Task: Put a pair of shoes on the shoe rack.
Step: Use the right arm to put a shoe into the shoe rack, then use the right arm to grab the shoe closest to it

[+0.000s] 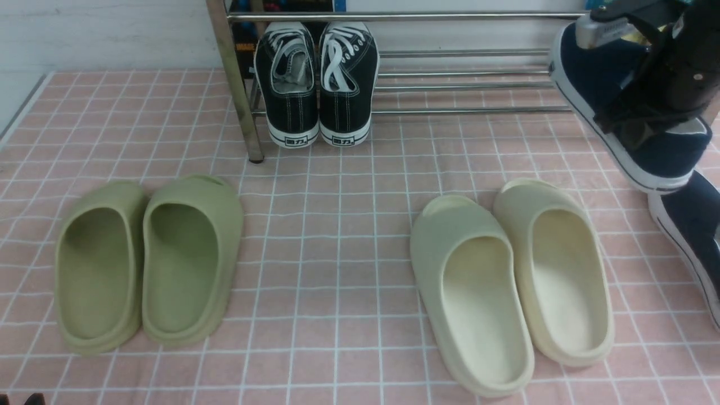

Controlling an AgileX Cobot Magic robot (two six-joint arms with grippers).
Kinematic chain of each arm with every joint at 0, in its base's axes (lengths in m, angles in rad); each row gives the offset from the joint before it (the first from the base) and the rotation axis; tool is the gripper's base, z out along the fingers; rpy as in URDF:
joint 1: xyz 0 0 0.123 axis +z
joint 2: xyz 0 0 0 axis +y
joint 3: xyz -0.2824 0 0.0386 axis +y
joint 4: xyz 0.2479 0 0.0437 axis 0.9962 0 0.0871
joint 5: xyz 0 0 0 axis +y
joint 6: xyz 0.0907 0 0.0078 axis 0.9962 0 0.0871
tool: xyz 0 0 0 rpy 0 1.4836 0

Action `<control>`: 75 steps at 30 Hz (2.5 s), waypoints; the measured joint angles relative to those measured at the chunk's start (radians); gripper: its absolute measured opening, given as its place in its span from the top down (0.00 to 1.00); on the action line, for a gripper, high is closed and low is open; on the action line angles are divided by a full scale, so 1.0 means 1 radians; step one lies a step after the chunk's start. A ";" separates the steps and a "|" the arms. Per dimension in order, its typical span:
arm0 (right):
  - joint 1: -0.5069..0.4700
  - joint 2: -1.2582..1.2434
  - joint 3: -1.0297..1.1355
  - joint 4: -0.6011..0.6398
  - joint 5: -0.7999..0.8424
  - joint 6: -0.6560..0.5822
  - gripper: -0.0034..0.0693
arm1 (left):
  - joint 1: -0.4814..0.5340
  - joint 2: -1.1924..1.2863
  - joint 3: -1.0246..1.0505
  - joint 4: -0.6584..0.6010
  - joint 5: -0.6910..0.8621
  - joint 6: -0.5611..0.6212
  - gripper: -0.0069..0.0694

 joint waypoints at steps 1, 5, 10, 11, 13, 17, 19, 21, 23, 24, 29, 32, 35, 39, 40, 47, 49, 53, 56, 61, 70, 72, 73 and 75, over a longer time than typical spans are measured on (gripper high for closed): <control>0.000 0.034 -0.040 -0.002 0.010 -0.003 0.92 | 0.000 0.000 0.000 0.000 0.000 0.000 0.59; 0.000 0.168 -0.188 -0.001 0.049 -0.013 0.92 | 0.000 0.000 0.000 0.000 0.000 0.000 0.59; 0.000 0.287 -0.327 -0.001 0.062 -0.017 0.92 | 0.000 0.000 0.000 0.000 0.000 0.000 0.59; 0.000 0.315 -0.364 -0.001 0.062 -0.017 0.92 | 0.000 0.000 0.000 0.000 0.000 0.000 0.59; 0.000 0.338 -0.396 -0.002 0.061 -0.017 0.92 | 0.000 0.000 0.000 0.000 0.000 0.000 0.59; 0.000 0.430 -0.535 -0.006 0.034 -0.017 0.92 | 0.000 0.000 0.000 0.000 0.000 0.000 0.59; 0.000 0.468 -0.602 -0.006 0.017 -0.017 0.92 | 0.000 0.000 0.000 0.000 0.000 0.000 0.59; 0.000 0.495 -0.637 -0.006 0.009 -0.017 0.92 | 0.000 0.000 0.000 0.000 0.000 0.000 0.59; 0.000 0.520 -0.665 -0.006 -0.005 -0.017 0.92 | 0.000 0.000 0.000 0.000 0.000 0.000 0.59; 0.000 0.529 -0.673 -0.006 -0.012 -0.017 0.92 | 0.000 0.000 0.000 0.000 0.000 0.000 0.59; 0.000 0.553 -0.676 -0.006 -0.057 -0.016 0.92 | 0.000 0.000 0.000 0.000 0.000 0.000 0.59; 0.000 0.553 -0.676 -0.005 -0.083 -0.016 0.91 | 0.000 0.000 0.000 0.000 0.000 0.000 0.59; 0.000 0.553 -0.676 -0.005 -0.107 -0.008 0.89 | 0.000 0.000 0.000 0.000 0.000 0.000 0.59; 0.000 0.551 -0.677 -0.008 -0.119 0.013 0.71 | 0.000 0.000 0.000 0.000 0.000 0.000 0.59; 0.000 0.550 -0.677 -0.008 -0.120 0.015 0.71 | 0.000 0.000 0.000 0.000 0.000 0.000 0.59; 0.000 0.468 -0.684 -0.009 0.055 0.028 0.31 | 0.000 0.000 0.000 0.000 0.000 0.000 0.59; -0.001 0.444 -0.665 -0.013 0.065 0.026 0.29 | 0.000 0.000 0.000 0.000 0.000 0.000 0.59; -0.014 0.304 -0.492 -0.014 0.071 0.031 0.27 | 0.000 0.000 0.000 0.000 0.000 0.000 0.59; -0.032 0.188 -0.317 -0.012 0.070 0.032 0.28 | 0.000 0.000 0.000 0.000 0.000 0.000 0.59; -0.119 -0.022 0.060 -0.002 0.069 0.064 0.33 | 0.001 0.000 0.000 0.000 0.001 0.000 0.59; -0.229 -0.162 0.495 -0.005 -0.071 0.118 0.43 | 0.001 0.000 0.000 0.000 0.001 0.000 0.59; -0.229 -0.162 0.541 -0.008 -0.121 0.131 0.43 | 0.001 0.000 0.000 0.000 0.001 0.000 0.59; -0.229 -0.159 0.554 -0.009 -0.143 0.139 0.43 | 0.001 0.000 0.000 0.000 0.001 0.000 0.59; -0.229 -0.153 0.567 -0.016 -0.173 0.154 0.43 | 0.001 0.000 0.000 0.000 0.001 0.000 0.59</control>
